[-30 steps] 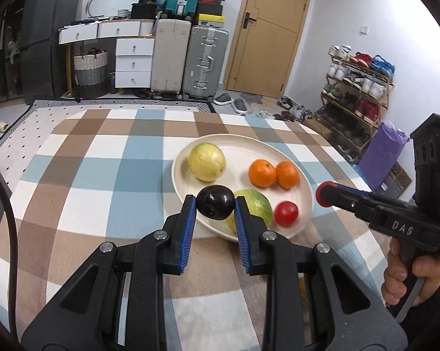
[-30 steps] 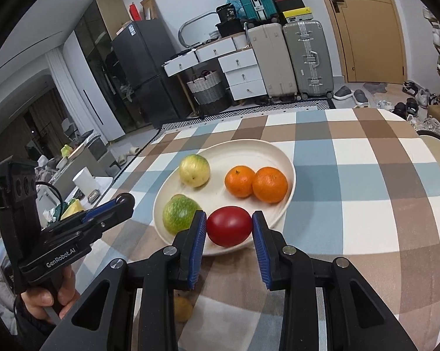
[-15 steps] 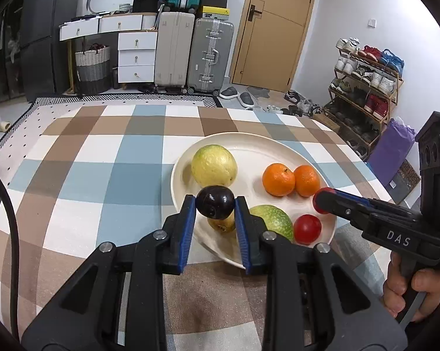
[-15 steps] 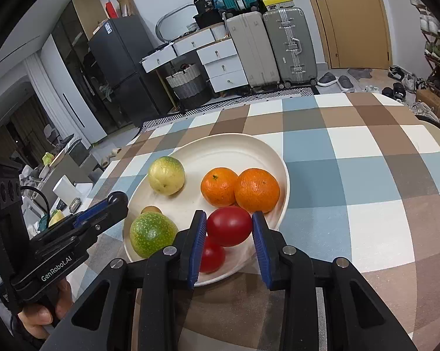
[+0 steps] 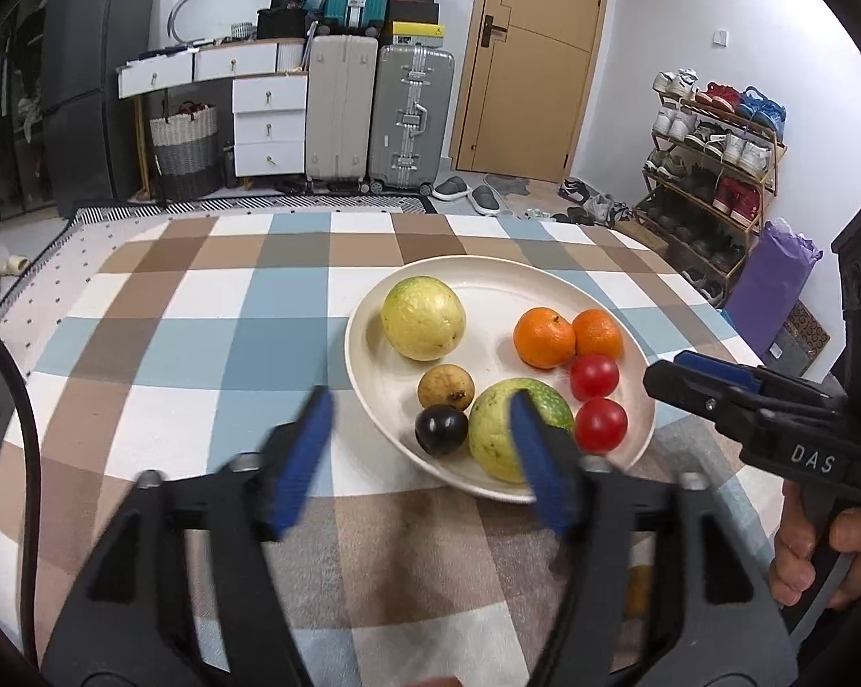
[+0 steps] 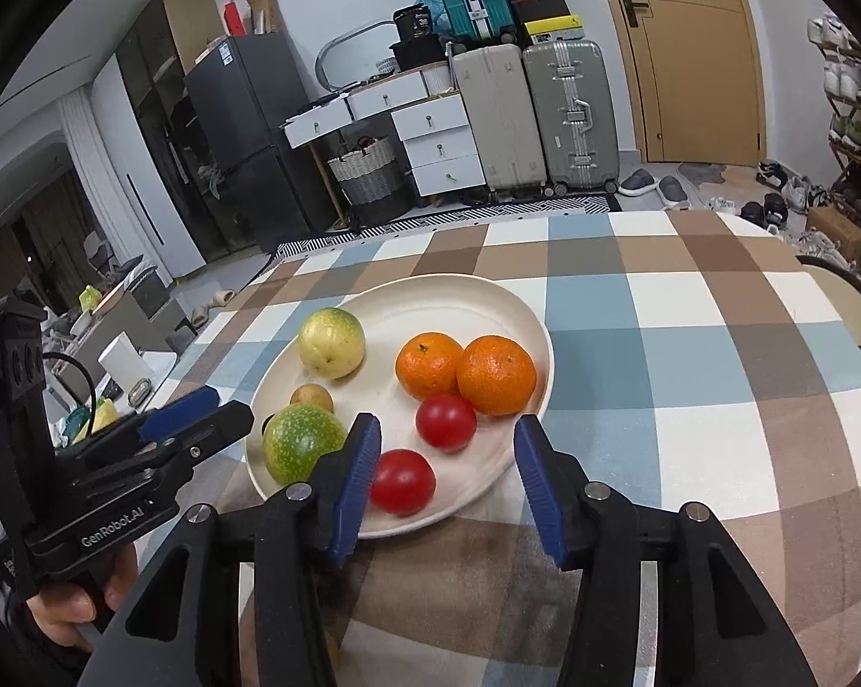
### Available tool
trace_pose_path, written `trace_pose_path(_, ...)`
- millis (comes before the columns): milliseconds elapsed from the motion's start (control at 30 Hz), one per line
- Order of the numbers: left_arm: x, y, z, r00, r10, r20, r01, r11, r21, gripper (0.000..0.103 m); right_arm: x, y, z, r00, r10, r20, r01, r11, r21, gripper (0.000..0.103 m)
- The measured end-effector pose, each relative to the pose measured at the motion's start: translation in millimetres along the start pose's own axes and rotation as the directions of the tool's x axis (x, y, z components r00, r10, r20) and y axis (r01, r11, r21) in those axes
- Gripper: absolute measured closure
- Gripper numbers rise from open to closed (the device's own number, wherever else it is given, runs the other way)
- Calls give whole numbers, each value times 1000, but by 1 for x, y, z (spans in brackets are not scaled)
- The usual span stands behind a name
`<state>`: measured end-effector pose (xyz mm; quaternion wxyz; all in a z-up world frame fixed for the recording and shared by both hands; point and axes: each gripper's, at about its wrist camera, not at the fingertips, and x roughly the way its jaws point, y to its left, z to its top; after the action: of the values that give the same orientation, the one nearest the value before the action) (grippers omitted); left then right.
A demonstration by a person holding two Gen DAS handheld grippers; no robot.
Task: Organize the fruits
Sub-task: 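Withdraw both grippers toward the last plum and small brown fruit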
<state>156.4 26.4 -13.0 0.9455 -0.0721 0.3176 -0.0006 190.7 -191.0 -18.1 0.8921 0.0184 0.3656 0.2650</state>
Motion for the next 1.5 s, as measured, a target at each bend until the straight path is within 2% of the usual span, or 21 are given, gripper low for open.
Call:
trace_pose_path(33,-3,0,0,1000,8,4,-8,1000,2,23,-2,1,-1,1000,0,-1,0,1000,-8,44)
trace_pose_path(67,-7,-1,-1,1000,16,13,-16,1000,1,19,-4,1,-2,1000,3,0,-3,1000,-15,33)
trace_pose_path(100,-11,0,-1,1000,19,25,-19,1000,-2,18,-6,2,-3,1000,9,5,-9,1000,-23,24)
trace_pose_path(167,-17,1,-2,999,19,27,-19,1000,-11,14,-10,4,-6,1000,15,10,-15,999,-45,14)
trace_pose_path(233,-23,2,-4,999,23,36,-22,1000,-20,1,-13,7,-8,1000,15,-3,-15,997,-71,11)
trace_pose_path(333,-34,4,-6,998,22,57,-20,999,-36,1,-16,9,-14,1000,19,-14,-20,995,-96,1)
trace_pose_path(633,-56,5,-19,997,39,60,-36,998,-54,1,-28,15,-28,999,27,-23,-30,987,-155,0)
trace_pose_path(1000,-61,-7,-24,998,45,51,-45,999,-14,1,-41,6,-35,999,52,-7,-53,991,-126,0)
trace_pose_path(1267,-58,-15,-25,999,23,46,-24,1000,6,1,-35,16,-41,995,79,-68,-89,984,-155,0)
trace_pose_path(1500,-50,-26,-30,1000,-3,1,3,999,33,1,-28,28,-51,990,67,-120,-92,971,-220,0)
